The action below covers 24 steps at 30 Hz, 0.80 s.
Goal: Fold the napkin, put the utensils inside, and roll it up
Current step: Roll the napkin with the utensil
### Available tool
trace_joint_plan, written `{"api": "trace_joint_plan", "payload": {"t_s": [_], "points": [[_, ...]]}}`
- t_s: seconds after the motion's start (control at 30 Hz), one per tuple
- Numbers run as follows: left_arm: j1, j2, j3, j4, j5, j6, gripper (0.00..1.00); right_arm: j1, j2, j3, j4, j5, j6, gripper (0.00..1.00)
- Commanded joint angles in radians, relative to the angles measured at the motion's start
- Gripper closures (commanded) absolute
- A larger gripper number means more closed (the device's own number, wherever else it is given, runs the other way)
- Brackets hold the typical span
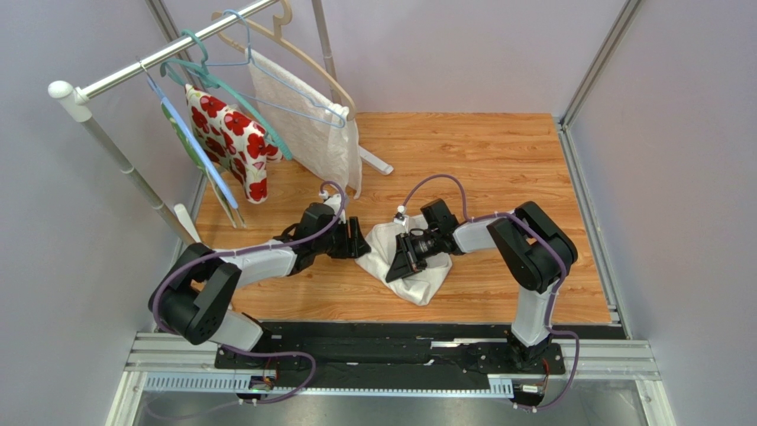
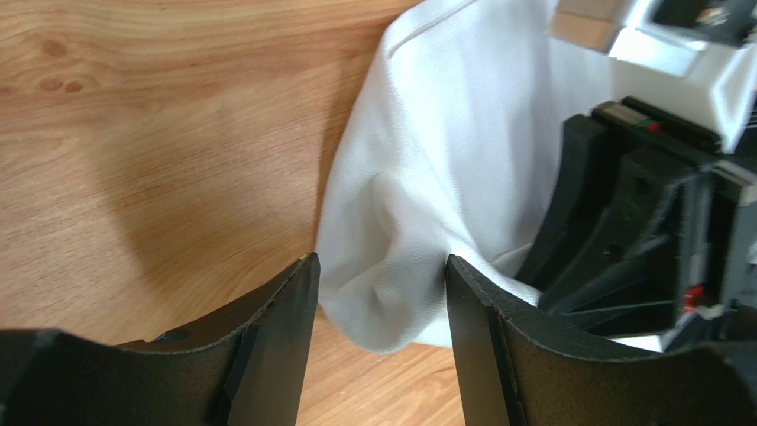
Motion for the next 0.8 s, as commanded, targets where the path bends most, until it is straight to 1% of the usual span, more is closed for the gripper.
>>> {"api": "trace_joint_plan", "payload": {"t_s": [0.0, 0.1, 0.27, 0.37, 0.5, 0.77], "points": [[0.0, 0.023, 0.043, -0.005, -0.047, 0.083, 0.37, -0.015, 0.058, -0.045, -0.093, 0.278, -0.069, 0.9], [0.0, 0.063, 0.042, 0.023, -0.028, 0.085, 0.37, -0.017, 0.061, -0.042, -0.091, 0.272, -0.072, 0.9], [0.0, 0.095, 0.014, 0.121, 0.009, 0.05, 0.38, -0.017, 0.065, -0.04, -0.091, 0.265, -0.072, 0.9], [0.003, 0.072, -0.009, 0.158, -0.015, 0.01, 0.38, -0.015, 0.067, -0.043, -0.09, 0.264, -0.07, 0.9], [0.012, 0.043, -0.015, 0.149, -0.053, -0.035, 0.36, -0.015, 0.068, -0.045, -0.087, 0.259, -0.07, 0.9], [0.035, 0.077, -0.031, 0.204, -0.076, -0.087, 0.33, -0.017, 0.068, -0.048, -0.085, 0.255, -0.072, 0.9]]}}
